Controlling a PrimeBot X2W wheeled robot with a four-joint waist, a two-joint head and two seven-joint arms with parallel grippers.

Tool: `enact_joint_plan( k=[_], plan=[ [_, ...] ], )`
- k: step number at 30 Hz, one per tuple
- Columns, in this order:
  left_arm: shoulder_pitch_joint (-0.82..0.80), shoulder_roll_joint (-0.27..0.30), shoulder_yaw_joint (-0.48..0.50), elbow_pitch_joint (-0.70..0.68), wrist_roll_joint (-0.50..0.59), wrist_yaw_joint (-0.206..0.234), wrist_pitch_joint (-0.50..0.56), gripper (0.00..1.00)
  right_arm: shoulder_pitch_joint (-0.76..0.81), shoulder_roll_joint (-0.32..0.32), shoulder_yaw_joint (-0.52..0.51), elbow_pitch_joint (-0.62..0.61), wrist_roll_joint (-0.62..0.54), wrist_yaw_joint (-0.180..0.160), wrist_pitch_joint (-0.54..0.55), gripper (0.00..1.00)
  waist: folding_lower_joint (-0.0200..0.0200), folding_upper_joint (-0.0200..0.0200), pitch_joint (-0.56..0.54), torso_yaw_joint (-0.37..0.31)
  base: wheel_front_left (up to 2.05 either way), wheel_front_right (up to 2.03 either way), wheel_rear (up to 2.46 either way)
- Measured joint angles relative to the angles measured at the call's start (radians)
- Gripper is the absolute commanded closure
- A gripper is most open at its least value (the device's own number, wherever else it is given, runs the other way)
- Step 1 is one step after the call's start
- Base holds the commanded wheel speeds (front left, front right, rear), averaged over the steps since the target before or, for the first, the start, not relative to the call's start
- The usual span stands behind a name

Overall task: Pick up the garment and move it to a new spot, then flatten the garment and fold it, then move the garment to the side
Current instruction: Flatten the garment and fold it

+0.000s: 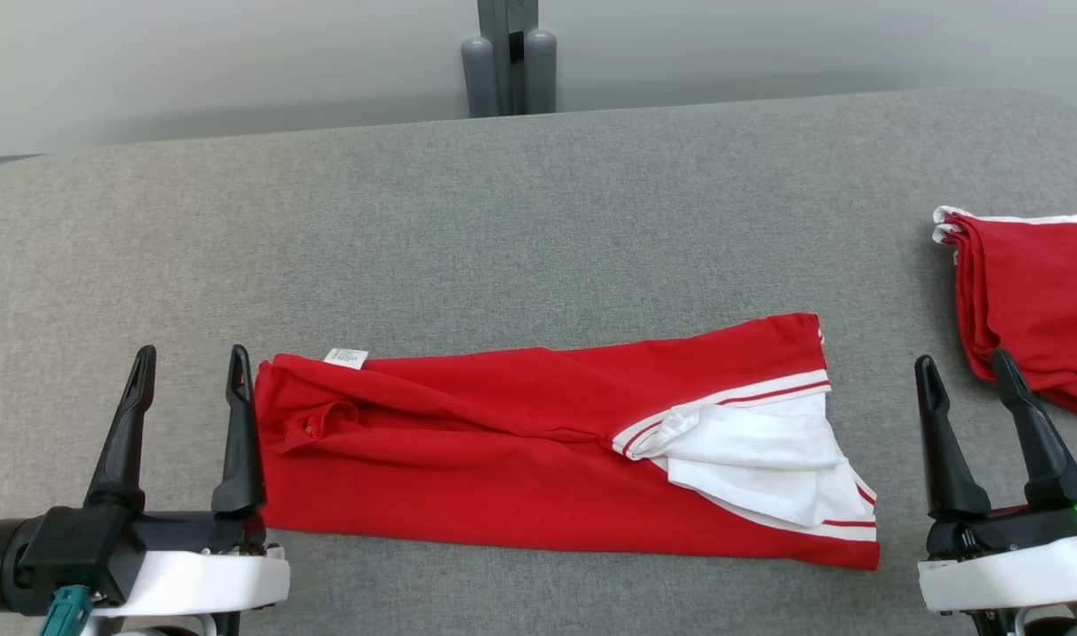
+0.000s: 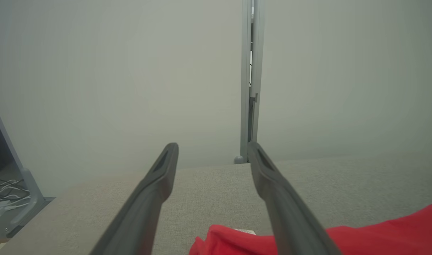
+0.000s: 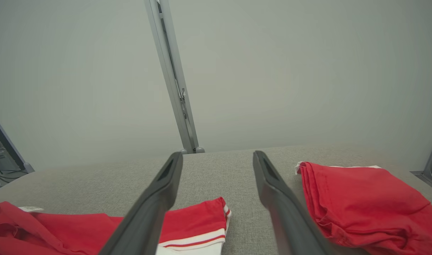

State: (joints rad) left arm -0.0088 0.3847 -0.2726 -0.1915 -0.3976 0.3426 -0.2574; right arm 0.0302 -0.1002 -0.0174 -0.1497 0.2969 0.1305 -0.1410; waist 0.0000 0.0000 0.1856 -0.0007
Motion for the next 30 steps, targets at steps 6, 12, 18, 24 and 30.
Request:
enact_joint_plan(
  k=[6, 12, 18, 24, 30],
  plan=[
    [-0.001, 0.005, 0.007, 0.020, 0.005, -0.027, -0.002, 0.00, 0.000, 0.004, -0.001, 0.012, -0.006, 0.000, 0.000, 0.00, 0.0000, 0.0000, 0.000, 0.009, 0.00, 0.00, 0.00],
    [-0.019, 0.004, 0.020, 0.029, 0.021, -0.053, -0.002, 0.00, -0.001, 0.005, -0.003, 0.027, -0.006, 0.000, 0.001, 0.00, 0.0000, 0.0000, 0.006, 0.019, 0.00, 0.00, 0.00],
    [-0.027, 0.001, 0.023, 0.033, 0.041, -0.081, -0.003, 0.00, -0.013, -0.002, -0.020, 0.095, -0.006, 0.000, 0.019, 0.00, 0.0000, 0.0000, 0.018, 0.033, 0.00, 0.00, 0.00],
    [-0.067, -0.007, 0.019, 0.049, 0.054, -0.122, -0.003, 0.00, -0.052, -0.018, 0.003, 0.291, 0.010, 0.000, 0.025, 0.00, 0.0000, 0.0000, 0.042, 0.060, 0.00, 0.00, 0.00],
    [-0.088, -0.027, 0.023, 0.062, 0.064, -0.148, -0.003, 0.00, -0.128, -0.009, 0.063, 0.491, 0.058, 0.000, -0.006, 0.00, 0.0000, 0.0000, 0.071, 0.082, 0.00, 0.00, 0.00]
  ],
)
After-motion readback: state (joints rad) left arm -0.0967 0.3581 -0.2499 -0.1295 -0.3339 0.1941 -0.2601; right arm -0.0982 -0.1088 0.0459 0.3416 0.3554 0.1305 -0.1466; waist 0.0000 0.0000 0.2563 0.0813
